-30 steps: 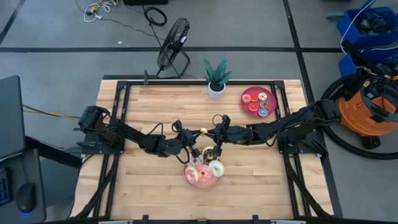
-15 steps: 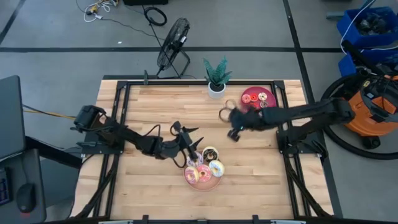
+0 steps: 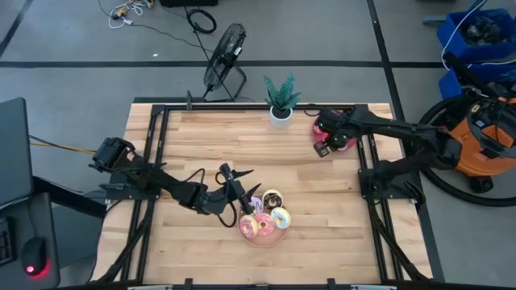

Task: Pick & Place donuts
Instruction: Put the small yellow donut on the red plate

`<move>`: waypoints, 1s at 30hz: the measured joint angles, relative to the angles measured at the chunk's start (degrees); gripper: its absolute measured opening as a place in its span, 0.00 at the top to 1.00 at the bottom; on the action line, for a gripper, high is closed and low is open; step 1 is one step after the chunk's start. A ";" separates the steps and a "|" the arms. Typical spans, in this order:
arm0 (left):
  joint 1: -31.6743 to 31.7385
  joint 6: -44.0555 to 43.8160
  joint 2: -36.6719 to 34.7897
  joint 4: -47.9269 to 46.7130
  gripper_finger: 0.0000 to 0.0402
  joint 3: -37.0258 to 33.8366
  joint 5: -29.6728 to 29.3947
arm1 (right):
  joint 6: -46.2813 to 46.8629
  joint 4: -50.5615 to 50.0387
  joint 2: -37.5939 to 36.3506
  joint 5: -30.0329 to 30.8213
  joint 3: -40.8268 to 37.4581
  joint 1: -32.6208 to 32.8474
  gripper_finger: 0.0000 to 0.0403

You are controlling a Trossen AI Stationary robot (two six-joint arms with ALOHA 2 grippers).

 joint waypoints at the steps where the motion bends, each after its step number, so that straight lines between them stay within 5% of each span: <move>1: 0.00 0.02 0.00 0.01 0.38 0.00 0.00 | -1.12 2.33 0.34 -1.38 -1.14 -1.51 0.98; 14: 0.18 0.05 0.00 -0.19 0.38 -0.02 0.00 | -1.77 13.59 1.95 -6.30 -10.11 -12.58 0.97; 30: 0.20 0.03 0.00 -0.37 0.38 -0.04 0.00 | -5.06 17.11 1.95 -3.08 -13.17 -14.62 0.95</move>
